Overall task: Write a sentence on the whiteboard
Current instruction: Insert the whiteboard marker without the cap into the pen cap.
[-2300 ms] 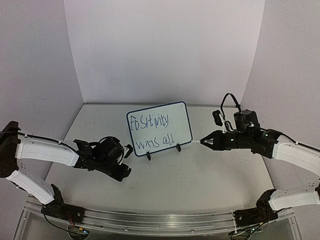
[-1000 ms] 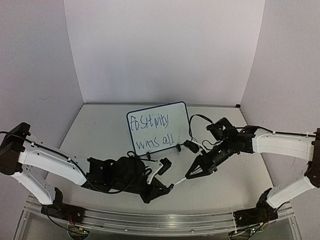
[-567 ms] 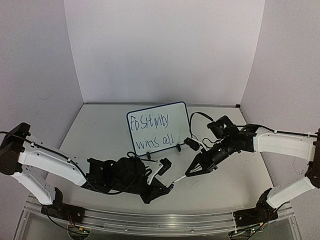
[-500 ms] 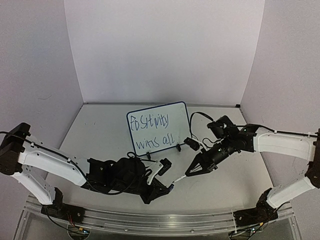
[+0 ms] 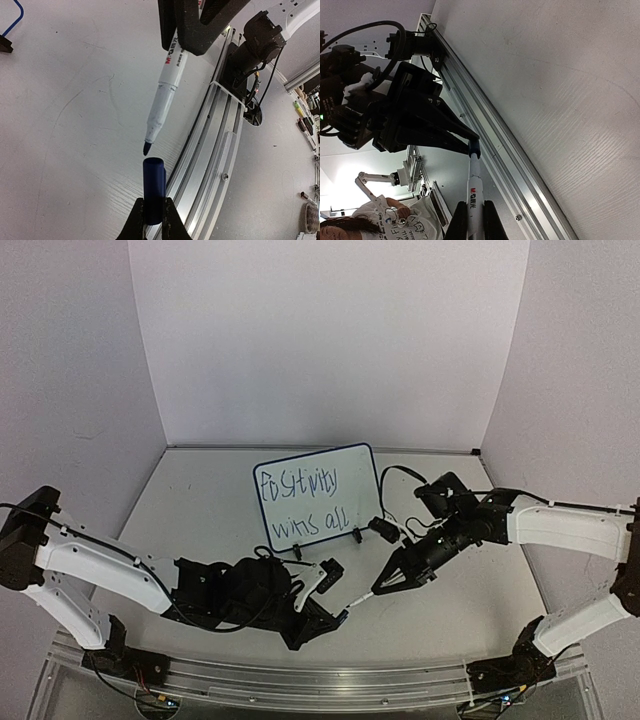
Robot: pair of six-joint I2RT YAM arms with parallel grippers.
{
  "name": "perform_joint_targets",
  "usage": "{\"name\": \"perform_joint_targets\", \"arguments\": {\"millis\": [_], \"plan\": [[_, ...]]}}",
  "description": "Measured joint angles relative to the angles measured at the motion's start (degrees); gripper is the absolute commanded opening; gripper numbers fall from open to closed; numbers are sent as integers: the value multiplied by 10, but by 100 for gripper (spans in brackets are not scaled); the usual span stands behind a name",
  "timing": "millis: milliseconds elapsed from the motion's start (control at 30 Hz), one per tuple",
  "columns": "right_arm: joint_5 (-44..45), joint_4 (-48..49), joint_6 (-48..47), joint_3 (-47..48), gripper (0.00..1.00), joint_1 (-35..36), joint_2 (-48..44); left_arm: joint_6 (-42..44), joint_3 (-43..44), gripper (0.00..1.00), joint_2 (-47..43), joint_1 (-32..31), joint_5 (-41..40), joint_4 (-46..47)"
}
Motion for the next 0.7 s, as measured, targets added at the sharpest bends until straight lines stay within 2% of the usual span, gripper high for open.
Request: {"name": "perform_joint_targets", "arguments": {"millis": [700], "plan": [[-13,-12,-11,0,0,0,1,0,0,0,-1,-7,-12,0]]}}
